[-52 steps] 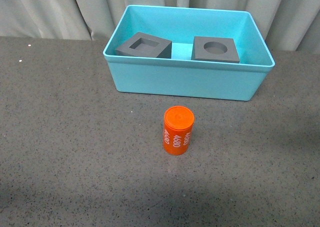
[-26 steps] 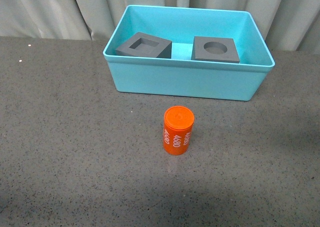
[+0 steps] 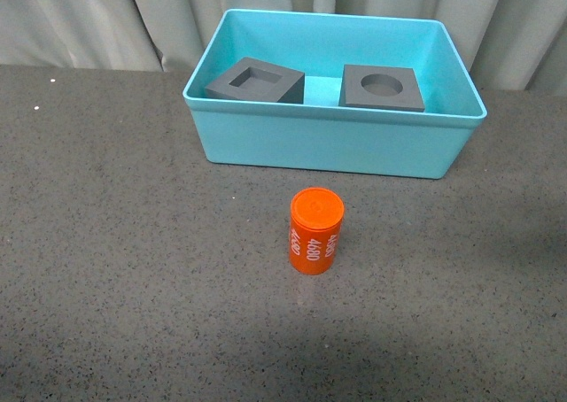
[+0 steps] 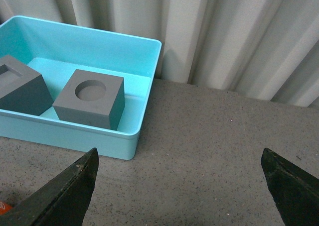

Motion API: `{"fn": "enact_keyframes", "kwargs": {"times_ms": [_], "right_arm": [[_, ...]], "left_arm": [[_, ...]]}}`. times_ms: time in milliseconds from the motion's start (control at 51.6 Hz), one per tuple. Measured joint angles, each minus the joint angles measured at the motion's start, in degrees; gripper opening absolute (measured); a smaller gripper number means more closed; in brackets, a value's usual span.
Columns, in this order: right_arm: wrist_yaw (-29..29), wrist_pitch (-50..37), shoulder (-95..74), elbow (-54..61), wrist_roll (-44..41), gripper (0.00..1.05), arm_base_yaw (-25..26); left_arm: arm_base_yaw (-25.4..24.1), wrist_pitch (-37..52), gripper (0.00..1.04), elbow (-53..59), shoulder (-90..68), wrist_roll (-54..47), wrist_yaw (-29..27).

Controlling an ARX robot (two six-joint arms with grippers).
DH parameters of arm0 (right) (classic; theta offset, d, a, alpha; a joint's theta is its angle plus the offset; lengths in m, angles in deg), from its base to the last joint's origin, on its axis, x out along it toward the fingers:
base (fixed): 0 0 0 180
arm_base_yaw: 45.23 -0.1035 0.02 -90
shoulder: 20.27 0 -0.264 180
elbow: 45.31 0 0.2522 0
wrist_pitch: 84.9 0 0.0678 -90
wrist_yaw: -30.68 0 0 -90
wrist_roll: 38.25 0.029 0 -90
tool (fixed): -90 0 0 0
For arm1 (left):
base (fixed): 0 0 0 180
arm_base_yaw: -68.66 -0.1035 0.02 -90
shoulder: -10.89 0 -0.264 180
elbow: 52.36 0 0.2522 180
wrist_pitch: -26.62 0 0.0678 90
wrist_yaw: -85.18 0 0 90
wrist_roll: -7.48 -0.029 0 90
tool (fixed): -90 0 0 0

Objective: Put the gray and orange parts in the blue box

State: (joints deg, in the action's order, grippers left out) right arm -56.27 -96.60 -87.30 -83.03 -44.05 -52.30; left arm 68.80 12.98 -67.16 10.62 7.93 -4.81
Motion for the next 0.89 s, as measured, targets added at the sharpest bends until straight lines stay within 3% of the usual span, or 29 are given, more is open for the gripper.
{"fn": "enact_keyframes", "kwargs": {"times_ms": [116, 348, 503, 736, 891], "right_arm": [[0.0, 0.0, 0.0, 0.0, 0.0, 0.95, 0.0], [0.0, 0.0, 0.0, 0.0, 0.0, 0.95, 0.0], [-3.3, -4.6, -1.7, 0.5, -6.9, 0.95, -2.4], [-15.7, 14.6, -12.1, -8.5, -8.2, 0.95, -8.8], [-20.0, 24.6, -19.3, -14.4, -11.3, 0.95, -11.8]], "left_arm": [[0.0, 0.0, 0.64, 0.0, 0.0, 0.0, 0.0], [0.0, 0.0, 1.00, 0.0, 0.0, 0.0, 0.0], [0.0, 0.0, 0.98, 0.0, 0.0, -0.2, 0.0], [0.0, 0.0, 0.98, 0.0, 0.0, -0.2, 0.0], [0.0, 0.0, 0.98, 0.0, 0.0, -0.2, 0.0]]}}
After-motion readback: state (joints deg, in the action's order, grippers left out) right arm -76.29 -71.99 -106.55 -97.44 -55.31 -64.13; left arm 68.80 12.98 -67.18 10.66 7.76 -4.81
